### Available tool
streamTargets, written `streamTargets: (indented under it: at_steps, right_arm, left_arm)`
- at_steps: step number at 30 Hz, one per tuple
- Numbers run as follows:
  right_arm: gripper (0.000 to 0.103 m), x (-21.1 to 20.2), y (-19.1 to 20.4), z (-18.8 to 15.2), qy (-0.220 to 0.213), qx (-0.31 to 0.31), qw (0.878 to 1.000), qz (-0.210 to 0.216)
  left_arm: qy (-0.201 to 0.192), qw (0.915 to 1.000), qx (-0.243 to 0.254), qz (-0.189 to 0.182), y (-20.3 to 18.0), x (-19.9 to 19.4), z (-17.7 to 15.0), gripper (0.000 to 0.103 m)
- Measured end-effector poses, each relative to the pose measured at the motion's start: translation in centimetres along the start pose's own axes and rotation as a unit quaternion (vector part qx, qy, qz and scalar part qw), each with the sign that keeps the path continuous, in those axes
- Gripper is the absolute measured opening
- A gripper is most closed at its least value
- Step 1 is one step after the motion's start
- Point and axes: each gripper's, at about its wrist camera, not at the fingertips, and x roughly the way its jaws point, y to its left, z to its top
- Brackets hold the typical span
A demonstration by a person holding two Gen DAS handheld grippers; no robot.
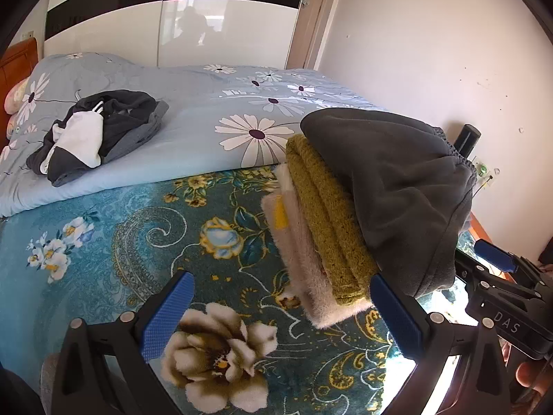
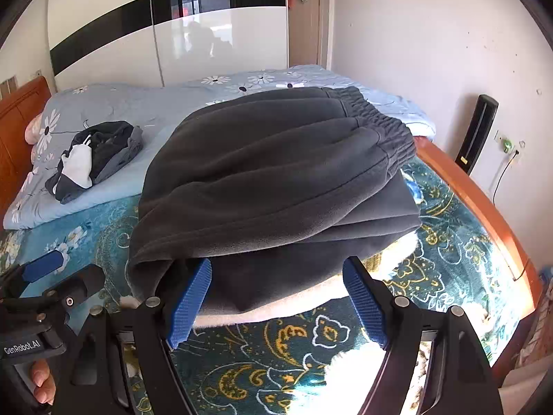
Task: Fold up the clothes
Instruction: 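Open both grippers to release the sweatpants on the towels and withdraw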
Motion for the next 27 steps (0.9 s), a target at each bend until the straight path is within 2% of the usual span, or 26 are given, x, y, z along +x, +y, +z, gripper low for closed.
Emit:
streamTargets:
  at_steps: [5, 10, 18, 23, 27]
  right_arm:
    - [0.08, -0.2, 0.9, -0.2, 0.015, -0.018, 1.0, -0.002]
    - [0.08, 0.2, 0.4, -0.7, 0.036, 0.008, 0.999, -0.002]
    - [0.08, -0.5, 1.0, -0.5, 0.031, -0.023, 0.998, -0.045]
    - [0.08, -0.4, 2.0, -0.4, 0.024, -0.045, 0.997, -0.062]
    - [0.08, -0.7, 2.7, -0.3, 0.014, -0.061, 0.995, -0.076]
  left_arm:
    - [0.008, 0.9999, 0.003, -0.005, 0.1, 0.0, -0.3, 0.103]
    - [0.017, 0.9998, -0.005, -0.006, 0.2, 0.0, -0.4, 0.103]
    - [0.023, 0.9988, -0.041, -0.01, 1.2, -0.1, -0.3, 0.103]
    - [0.005, 0.9999, -0.012, -0.001, 0.5, -0.7, 0.0, 0.103]
    - [0.005, 1.0, 0.006, -0.003, -0.2, -0.8, -0.1, 0.103]
